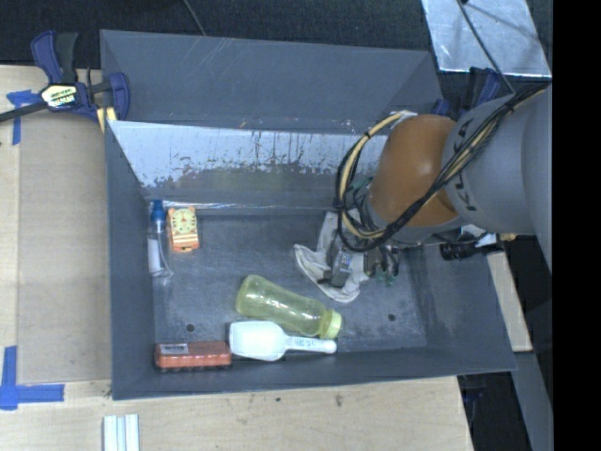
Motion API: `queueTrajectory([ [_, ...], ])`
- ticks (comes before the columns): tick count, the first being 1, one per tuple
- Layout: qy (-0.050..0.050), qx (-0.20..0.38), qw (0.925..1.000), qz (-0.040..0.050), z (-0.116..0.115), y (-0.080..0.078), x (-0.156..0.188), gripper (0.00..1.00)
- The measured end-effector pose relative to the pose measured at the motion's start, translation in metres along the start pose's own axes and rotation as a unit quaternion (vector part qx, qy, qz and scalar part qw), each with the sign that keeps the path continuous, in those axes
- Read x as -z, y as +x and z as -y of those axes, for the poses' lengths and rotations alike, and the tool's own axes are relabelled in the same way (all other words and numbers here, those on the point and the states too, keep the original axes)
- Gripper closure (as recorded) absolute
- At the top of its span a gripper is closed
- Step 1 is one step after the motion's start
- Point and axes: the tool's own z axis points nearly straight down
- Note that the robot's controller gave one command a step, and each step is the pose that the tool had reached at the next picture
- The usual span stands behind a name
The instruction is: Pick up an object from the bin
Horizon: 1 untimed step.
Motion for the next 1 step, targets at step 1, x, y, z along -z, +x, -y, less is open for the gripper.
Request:
queueTrajectory([
  [1,0.0,-0.005,1.0,-0.0006,-0.0001,0.0016,0.0022,1.0],
])
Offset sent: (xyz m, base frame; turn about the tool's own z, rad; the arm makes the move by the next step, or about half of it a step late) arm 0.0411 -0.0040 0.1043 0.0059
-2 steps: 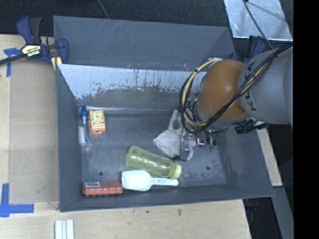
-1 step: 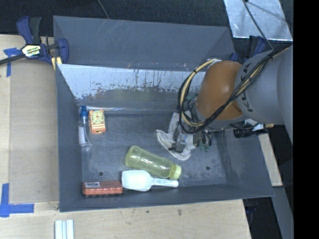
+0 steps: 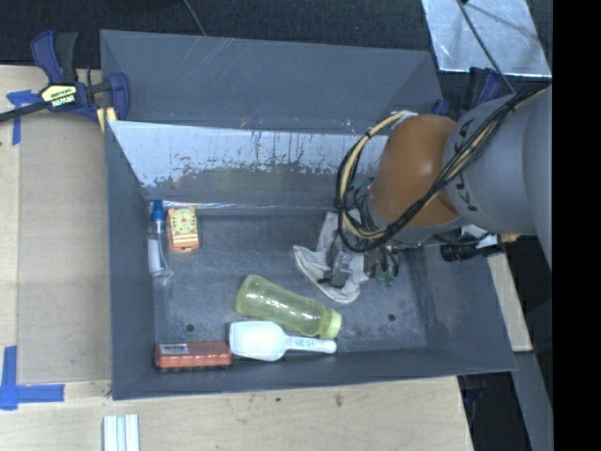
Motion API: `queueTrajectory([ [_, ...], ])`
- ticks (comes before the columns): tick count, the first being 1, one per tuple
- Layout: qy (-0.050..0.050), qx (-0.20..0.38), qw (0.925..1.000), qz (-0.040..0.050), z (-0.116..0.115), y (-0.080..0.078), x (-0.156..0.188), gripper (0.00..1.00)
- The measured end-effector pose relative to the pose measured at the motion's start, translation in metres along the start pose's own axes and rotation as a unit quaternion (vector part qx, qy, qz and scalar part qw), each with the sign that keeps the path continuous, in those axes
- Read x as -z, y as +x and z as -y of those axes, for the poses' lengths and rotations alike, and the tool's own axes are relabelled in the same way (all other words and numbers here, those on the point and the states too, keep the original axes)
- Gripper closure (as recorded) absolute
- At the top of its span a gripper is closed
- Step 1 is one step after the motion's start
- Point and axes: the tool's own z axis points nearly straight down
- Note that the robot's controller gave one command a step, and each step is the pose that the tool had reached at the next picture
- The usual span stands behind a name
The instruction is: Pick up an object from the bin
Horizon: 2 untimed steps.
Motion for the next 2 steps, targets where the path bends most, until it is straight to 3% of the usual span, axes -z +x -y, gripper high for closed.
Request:
queueTrajectory([
  [1,0.001,0.002,1.0,-0.0057,-0.002,-0.017,0.043,1.0],
  [2,0.0,0.013,0.9999,-0.002,0.01,0.014,0.159,1.0],
])
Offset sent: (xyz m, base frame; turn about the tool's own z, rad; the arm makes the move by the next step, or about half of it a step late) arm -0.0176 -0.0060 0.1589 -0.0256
